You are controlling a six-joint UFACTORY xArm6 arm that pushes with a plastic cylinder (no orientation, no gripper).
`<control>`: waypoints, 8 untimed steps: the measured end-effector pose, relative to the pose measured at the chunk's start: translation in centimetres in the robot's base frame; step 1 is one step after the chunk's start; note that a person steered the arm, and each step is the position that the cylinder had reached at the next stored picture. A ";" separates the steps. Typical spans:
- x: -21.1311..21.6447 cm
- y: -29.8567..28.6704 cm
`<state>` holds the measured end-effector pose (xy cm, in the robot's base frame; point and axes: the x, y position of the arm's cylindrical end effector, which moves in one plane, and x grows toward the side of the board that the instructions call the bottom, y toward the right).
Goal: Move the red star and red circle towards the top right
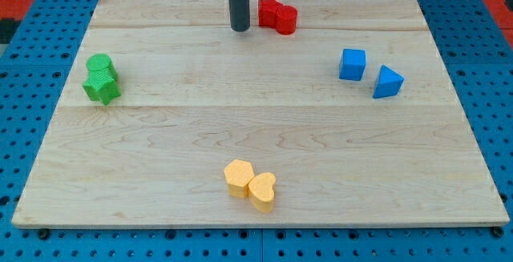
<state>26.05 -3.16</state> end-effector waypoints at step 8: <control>2.2 3.8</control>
<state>28.27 0.66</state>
